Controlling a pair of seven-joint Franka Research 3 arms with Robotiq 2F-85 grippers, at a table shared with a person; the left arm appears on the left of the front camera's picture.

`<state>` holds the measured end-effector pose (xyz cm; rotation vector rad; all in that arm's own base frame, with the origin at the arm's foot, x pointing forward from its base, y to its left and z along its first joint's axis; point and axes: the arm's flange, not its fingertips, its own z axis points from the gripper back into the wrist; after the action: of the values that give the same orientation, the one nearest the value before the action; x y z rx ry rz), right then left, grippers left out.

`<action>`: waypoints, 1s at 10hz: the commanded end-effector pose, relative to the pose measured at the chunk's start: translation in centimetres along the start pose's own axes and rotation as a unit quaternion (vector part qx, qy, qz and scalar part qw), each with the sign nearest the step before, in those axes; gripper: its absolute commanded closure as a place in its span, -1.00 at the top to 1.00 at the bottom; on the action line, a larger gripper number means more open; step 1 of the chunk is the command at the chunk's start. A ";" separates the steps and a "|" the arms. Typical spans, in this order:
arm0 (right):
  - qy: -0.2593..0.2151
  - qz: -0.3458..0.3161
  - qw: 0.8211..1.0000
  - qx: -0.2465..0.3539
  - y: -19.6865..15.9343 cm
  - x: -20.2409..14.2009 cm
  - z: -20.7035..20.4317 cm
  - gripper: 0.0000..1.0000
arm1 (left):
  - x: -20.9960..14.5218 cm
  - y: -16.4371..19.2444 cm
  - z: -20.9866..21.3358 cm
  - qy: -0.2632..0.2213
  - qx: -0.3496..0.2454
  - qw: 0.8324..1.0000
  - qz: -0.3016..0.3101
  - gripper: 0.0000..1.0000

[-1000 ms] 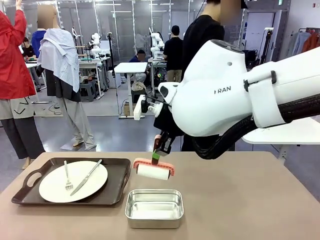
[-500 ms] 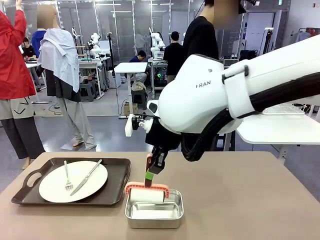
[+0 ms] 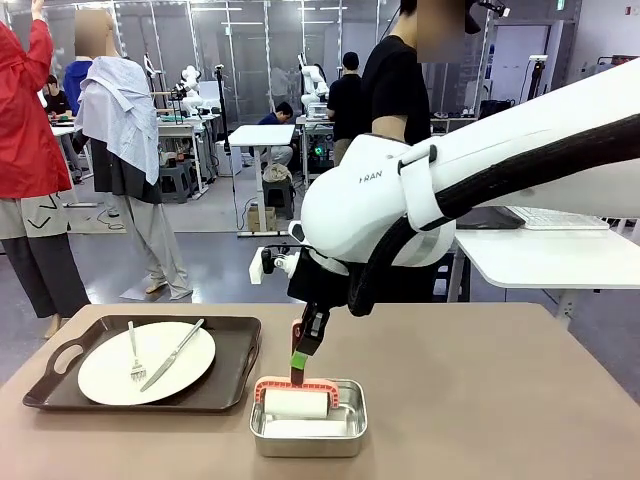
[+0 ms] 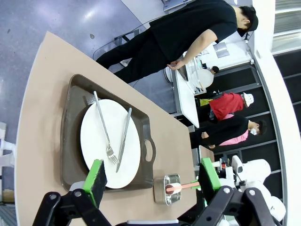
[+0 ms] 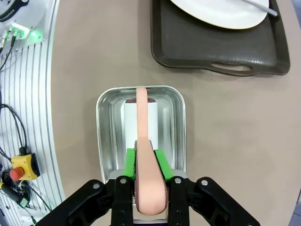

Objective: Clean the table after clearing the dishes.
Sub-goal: Place the Lint Roller back on top of the Airtight Container.

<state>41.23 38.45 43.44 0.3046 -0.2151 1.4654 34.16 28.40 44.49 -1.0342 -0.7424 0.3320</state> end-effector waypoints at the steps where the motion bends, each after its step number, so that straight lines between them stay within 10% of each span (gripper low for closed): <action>1: 0.018 0.000 1.000 0.020 -1.2 0.3 -1.1 -0.57 | 0.0 0.0 0.2 -0.002 -0.005 1.000 -0.001 1.00; 7: 0.059 -0.025 0.998 0.015 -2.5 -0.2 -5.8 -0.57 | 0.0 0.0 0.2 -0.002 -0.005 1.000 -0.001 1.00; 10: 0.054 -0.026 0.998 -0.026 -3.1 -0.3 -5.1 0.29 | 0.0 0.0 0.2 -0.002 -0.005 1.000 -0.001 1.00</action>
<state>44.20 39.42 39.09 0.2298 -0.1282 1.4468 34.16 28.40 44.49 -1.0342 -0.7425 0.3320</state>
